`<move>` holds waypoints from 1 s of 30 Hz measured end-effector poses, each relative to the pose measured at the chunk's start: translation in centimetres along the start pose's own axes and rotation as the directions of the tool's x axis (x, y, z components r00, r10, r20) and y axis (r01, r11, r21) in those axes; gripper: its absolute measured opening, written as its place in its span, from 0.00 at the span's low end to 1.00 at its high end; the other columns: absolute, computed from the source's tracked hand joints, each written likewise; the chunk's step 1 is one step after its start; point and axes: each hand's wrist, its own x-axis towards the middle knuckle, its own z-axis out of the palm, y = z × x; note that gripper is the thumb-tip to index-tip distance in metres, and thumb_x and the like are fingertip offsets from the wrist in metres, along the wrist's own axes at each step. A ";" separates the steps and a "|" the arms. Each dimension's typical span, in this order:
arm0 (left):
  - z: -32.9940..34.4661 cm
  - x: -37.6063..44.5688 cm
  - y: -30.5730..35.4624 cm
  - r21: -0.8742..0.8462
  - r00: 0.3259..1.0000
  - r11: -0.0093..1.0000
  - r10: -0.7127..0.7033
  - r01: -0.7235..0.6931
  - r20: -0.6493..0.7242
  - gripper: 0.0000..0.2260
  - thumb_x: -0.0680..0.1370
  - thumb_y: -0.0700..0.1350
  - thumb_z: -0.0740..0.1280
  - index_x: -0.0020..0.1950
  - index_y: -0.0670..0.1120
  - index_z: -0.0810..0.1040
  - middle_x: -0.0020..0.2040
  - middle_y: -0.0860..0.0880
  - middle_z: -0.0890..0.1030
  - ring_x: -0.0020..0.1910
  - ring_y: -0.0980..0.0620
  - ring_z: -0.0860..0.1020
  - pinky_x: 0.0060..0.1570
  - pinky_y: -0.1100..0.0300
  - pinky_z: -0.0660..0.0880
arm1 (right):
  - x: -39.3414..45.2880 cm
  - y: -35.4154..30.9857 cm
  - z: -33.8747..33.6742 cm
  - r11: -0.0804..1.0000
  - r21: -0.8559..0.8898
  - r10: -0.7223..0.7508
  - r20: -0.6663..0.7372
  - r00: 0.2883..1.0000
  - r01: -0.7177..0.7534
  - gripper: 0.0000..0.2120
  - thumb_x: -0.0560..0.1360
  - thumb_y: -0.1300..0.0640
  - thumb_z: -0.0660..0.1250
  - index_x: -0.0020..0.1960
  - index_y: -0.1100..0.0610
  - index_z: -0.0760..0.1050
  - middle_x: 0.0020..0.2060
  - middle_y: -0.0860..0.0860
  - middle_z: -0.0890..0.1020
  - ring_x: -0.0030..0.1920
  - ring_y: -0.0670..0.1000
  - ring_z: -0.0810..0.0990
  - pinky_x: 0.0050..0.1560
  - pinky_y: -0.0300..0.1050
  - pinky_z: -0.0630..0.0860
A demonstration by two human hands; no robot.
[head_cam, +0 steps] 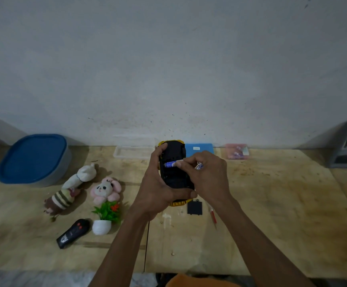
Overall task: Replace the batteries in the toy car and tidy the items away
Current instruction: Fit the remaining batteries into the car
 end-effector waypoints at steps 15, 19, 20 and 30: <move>-0.6 -0.2 -0.4 0.063 1.000 0.998 0.026 -0.025 -0.015 0.53 0.56 0.30 0.84 0.72 0.62 0.67 0.66 0.60 0.73 0.57 0.48 0.83 0.45 0.55 0.83 | 2.6 -0.5 -0.7 0.732 0.279 0.492 0.416 0.765 -0.622 0.19 0.61 0.60 0.84 0.37 0.58 0.73 0.28 0.50 0.73 0.23 0.45 0.67 0.22 0.38 0.64; -0.7 0.3 -1.0 0.031 0.999 0.999 -0.024 0.024 -0.024 0.55 0.55 0.33 0.85 0.74 0.61 0.65 0.67 0.59 0.72 0.59 0.47 0.82 0.49 0.47 0.84 | 3.0 -0.9 -0.5 0.811 0.161 0.462 0.411 0.785 -0.562 0.16 0.67 0.53 0.80 0.41 0.59 0.75 0.31 0.50 0.74 0.27 0.45 0.69 0.21 0.36 0.64; -0.7 0.5 -1.0 0.026 0.999 0.999 -0.036 0.037 -0.027 0.55 0.55 0.33 0.85 0.75 0.61 0.65 0.66 0.59 0.73 0.59 0.49 0.81 0.51 0.46 0.83 | 3.2 -0.9 -0.6 0.808 0.145 0.476 0.409 0.778 -0.571 0.15 0.70 0.51 0.78 0.44 0.58 0.76 0.33 0.50 0.75 0.30 0.47 0.69 0.23 0.36 0.65; -1.8 1.1 -1.4 0.007 0.996 0.997 -0.076 0.077 -0.039 0.56 0.52 0.35 0.85 0.74 0.61 0.65 0.55 0.68 0.79 0.59 0.50 0.81 0.53 0.44 0.83 | 4.4 -1.4 -2.5 0.307 0.565 0.454 0.620 0.640 -0.766 0.11 0.79 0.71 0.61 0.62 0.68 0.73 0.49 0.64 0.79 0.47 0.56 0.82 0.44 0.49 0.84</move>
